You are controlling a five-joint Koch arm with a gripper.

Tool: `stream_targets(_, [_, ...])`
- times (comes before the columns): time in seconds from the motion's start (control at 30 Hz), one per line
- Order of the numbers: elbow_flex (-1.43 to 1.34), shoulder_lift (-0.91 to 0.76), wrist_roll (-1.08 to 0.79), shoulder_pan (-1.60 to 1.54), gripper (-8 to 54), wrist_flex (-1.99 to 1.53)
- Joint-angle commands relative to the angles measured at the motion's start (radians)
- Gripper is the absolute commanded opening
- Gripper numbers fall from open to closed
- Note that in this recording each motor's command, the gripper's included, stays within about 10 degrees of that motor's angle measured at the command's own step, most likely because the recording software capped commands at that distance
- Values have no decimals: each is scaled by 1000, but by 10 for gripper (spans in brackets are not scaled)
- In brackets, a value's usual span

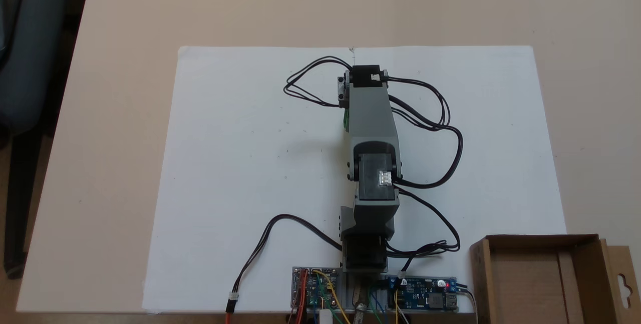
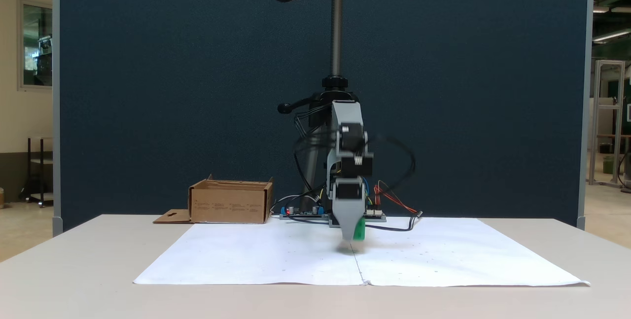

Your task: Grasp a green dice and put it in the bin.

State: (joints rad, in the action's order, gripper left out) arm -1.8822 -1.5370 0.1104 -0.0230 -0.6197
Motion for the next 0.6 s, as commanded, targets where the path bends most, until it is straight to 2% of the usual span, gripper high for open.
stream_targets(0.0, [124, -63, -41, -26, 121, -164])
stream_targets(0.27, [416, -74, -40, -23, 121, -517])
stream_targets(0.57, [565, -74, -48, 61, 121, -584])
